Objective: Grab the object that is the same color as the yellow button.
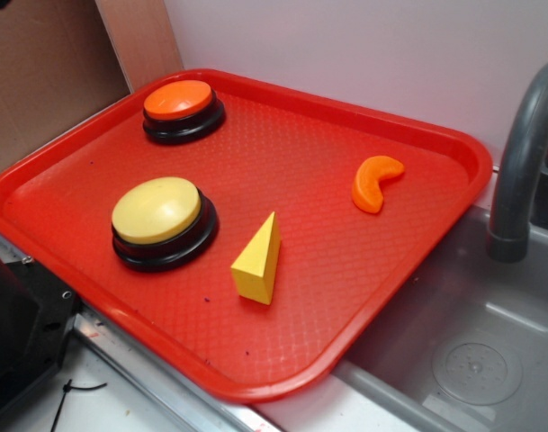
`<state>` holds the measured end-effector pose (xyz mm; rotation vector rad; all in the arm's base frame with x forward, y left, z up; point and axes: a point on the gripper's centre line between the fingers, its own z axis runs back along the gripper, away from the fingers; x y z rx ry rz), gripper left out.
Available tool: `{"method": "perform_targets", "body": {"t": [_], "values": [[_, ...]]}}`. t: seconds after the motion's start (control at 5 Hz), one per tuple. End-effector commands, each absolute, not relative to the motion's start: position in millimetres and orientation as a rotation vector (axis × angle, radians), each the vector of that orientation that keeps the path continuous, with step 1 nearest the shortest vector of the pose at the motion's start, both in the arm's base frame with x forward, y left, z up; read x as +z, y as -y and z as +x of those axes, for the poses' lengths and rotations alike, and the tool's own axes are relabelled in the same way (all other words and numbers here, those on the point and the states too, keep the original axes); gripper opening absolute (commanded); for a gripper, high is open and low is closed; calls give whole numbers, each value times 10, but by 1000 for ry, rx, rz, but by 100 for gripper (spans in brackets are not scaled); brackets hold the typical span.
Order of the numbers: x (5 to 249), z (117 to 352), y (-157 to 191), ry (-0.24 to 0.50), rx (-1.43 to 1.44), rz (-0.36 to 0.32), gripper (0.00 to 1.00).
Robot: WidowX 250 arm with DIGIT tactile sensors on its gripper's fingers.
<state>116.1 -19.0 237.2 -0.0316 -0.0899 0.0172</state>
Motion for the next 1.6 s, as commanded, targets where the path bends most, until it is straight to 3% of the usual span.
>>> {"method": "perform_targets", "body": {"t": [0.0, 0.2, 0.8, 1.2, 1.4], "values": [[2372, 1161, 190, 90, 17, -32, 100], [2209, 1264, 305, 121, 80, -34, 100], [1561, 1666, 830, 83, 285, -47, 100], [1160, 1885, 1056, 59, 359, -90, 100], [880, 1938, 1165, 24, 441, -144, 100]]}}
